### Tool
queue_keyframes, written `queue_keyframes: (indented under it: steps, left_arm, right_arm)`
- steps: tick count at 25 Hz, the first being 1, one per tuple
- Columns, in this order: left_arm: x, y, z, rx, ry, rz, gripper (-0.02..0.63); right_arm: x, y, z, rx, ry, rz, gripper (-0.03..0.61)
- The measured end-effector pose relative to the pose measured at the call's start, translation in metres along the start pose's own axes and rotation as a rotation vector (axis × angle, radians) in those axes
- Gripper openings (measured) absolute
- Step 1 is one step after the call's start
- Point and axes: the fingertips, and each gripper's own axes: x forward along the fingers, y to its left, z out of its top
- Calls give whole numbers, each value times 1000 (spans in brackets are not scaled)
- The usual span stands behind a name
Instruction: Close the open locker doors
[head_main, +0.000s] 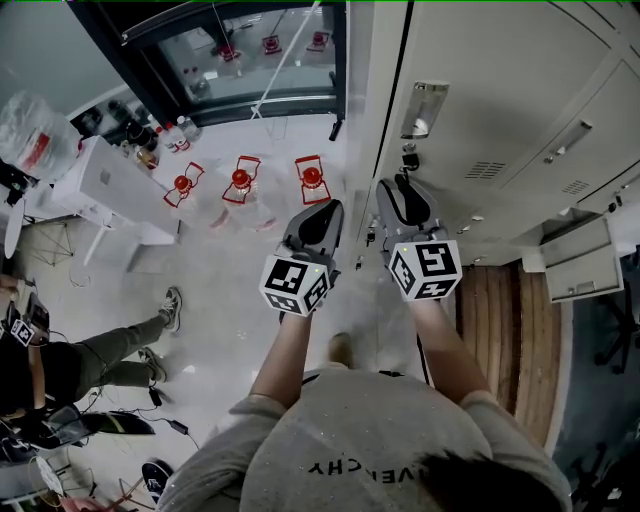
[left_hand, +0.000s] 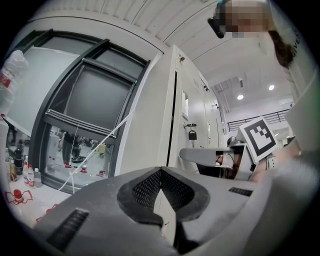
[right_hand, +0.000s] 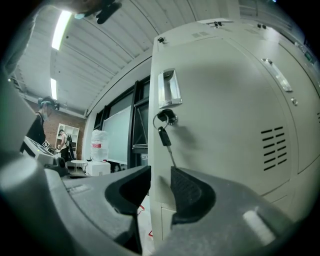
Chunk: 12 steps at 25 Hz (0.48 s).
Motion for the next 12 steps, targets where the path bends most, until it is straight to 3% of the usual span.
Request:
queue_keyframes:
  steps: [12]
  left_arm:
    - [1, 10, 0, -5, 2, -1, -2]
  right_arm:
    - [15, -5, 0, 11, 0, -13, 117]
